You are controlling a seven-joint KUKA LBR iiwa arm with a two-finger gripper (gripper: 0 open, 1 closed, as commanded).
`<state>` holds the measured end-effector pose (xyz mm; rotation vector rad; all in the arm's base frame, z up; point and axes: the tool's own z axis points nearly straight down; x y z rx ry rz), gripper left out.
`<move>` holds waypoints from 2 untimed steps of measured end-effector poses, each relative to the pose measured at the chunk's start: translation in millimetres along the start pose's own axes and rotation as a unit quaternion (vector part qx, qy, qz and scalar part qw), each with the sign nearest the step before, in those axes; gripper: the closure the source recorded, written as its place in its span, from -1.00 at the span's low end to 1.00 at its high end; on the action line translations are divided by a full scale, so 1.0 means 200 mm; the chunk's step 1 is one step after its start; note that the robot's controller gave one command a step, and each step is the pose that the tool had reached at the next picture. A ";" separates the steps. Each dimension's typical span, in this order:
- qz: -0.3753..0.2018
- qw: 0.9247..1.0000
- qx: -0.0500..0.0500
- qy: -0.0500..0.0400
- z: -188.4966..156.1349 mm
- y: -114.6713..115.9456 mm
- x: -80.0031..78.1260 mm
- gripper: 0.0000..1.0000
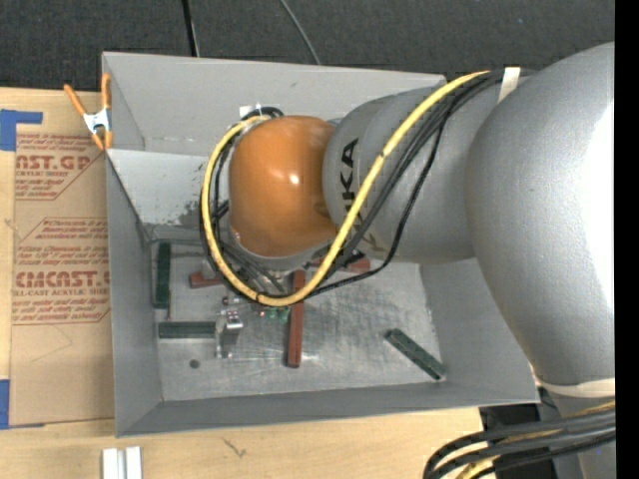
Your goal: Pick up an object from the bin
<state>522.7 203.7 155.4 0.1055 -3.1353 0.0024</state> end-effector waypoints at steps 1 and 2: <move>0.055 0.998 -0.002 -0.003 -0.02 0.02 -0.02 -1.00; -0.016 1.000 -0.001 -0.002 0.17 0.10 0.02 -1.00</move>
Offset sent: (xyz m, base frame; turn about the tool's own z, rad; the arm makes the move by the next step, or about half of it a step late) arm -0.0056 0.0184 -0.0323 -0.0303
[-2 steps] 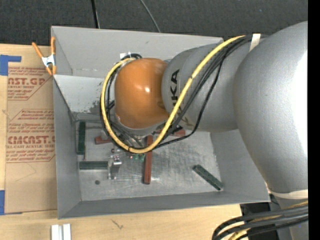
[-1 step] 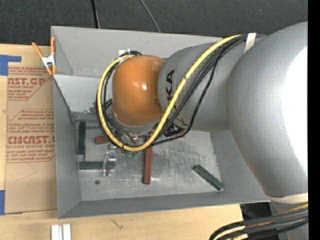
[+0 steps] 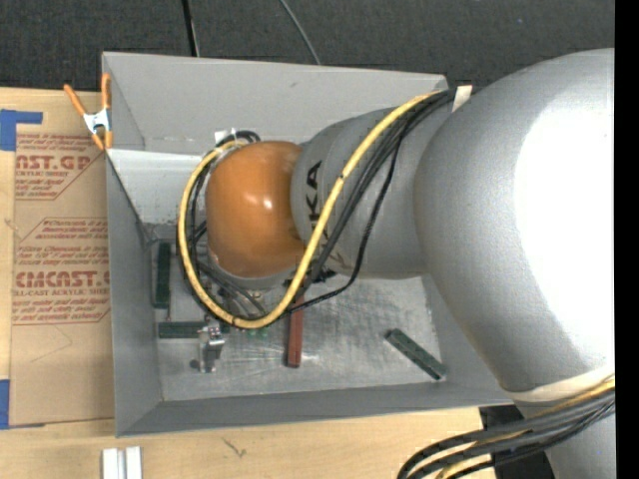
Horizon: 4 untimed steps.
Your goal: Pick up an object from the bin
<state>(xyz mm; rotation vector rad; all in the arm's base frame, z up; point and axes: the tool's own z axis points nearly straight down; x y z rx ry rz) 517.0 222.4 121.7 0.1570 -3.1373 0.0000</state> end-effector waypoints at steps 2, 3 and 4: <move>-0.048 0.999 -0.001 -0.003 0.24 0.00 0.05 1.00; -0.047 0.999 -0.002 -0.003 0.24 0.00 0.05 1.00; -0.048 0.999 -0.001 -0.002 0.23 0.00 0.05 1.00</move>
Offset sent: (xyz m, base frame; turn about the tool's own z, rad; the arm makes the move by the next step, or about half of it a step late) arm -0.0122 -0.0024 -0.0517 -0.0944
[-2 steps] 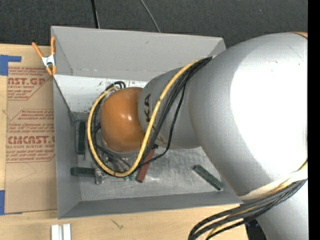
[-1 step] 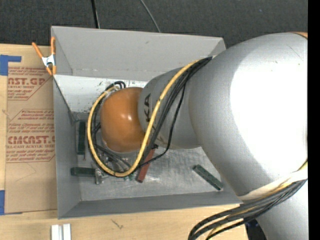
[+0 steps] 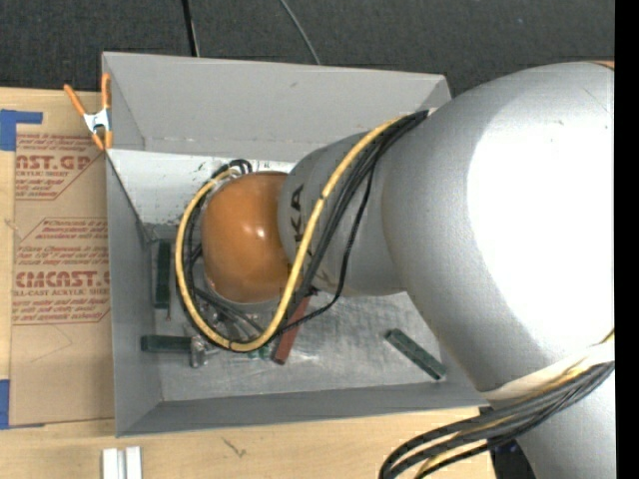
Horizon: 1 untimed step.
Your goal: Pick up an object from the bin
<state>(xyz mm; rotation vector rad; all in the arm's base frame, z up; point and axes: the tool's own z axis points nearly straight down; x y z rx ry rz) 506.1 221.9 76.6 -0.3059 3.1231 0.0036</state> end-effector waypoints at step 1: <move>0.000 1.000 0.001 0.006 -0.08 0.00 0.01 1.00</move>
Offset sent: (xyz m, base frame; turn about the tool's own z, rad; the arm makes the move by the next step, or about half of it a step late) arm 0.0003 0.0000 0.0354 0.0000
